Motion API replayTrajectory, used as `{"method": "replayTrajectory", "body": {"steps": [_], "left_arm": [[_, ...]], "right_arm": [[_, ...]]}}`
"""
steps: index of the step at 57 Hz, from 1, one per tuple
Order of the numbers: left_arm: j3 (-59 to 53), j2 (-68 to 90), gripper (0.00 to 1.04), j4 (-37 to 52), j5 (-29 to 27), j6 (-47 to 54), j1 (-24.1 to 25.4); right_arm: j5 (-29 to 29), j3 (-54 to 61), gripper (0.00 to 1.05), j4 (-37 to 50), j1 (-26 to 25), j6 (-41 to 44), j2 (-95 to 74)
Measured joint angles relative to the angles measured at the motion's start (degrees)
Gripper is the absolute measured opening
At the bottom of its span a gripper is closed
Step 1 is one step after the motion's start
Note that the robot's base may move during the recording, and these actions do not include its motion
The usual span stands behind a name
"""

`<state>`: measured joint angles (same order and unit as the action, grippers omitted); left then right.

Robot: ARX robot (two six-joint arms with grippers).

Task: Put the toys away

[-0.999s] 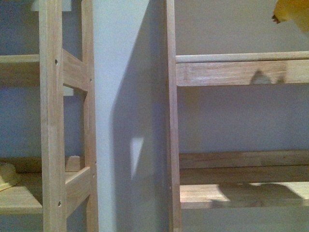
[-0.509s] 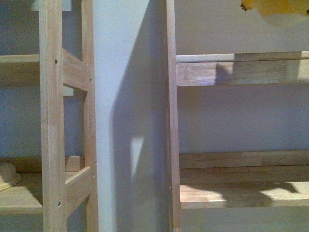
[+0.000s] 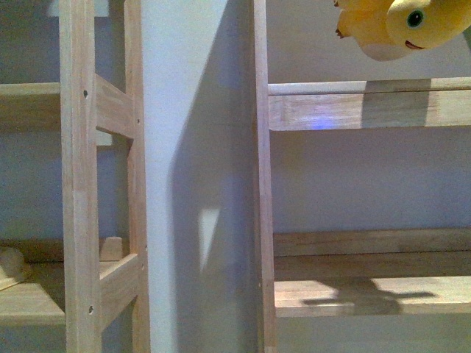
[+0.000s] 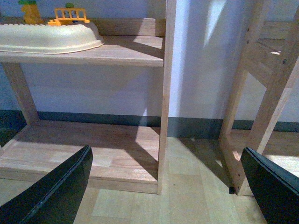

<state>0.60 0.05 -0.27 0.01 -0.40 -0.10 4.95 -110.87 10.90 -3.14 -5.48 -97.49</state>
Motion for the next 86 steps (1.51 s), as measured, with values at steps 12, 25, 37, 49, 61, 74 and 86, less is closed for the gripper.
{"method": "replayTrajectory", "body": {"steps": [12, 25, 37, 49, 61, 74, 86], "left_arm": [[0.00, 0.00, 0.98, 0.00, 0.00, 0.00, 0.00], [0.00, 0.00, 0.98, 0.00, 0.00, 0.00, 0.00], [0.00, 0.00, 0.98, 0.00, 0.00, 0.00, 0.00], [0.00, 0.00, 0.98, 0.00, 0.00, 0.00, 0.00], [0.00, 0.00, 0.98, 0.00, 0.00, 0.00, 0.00], [0.00, 0.00, 0.98, 0.00, 0.00, 0.00, 0.00], [0.00, 0.00, 0.98, 0.00, 0.00, 0.00, 0.00]], "right_arm": [[0.55, -11.63, 0.07, -4.11, 0.59, -3.69, -8.04], [0.63, -23.65, 0.07, -8.66, 1.75, -6.93, -16.50], [0.42, -32.79, 0.07, -12.61, 3.74, -8.98, -23.19], [0.24, -46.05, 0.07, -19.89, 6.67, -11.21, -31.58], [0.28, -53.37, 0.07, -21.88, 9.33, -13.40, -35.76], [0.44, -54.34, 0.07, -21.57, 11.74, -14.95, -36.61], [-0.63, -54.51, 0.07, -21.90, 12.66, -15.26, -36.74]]}}
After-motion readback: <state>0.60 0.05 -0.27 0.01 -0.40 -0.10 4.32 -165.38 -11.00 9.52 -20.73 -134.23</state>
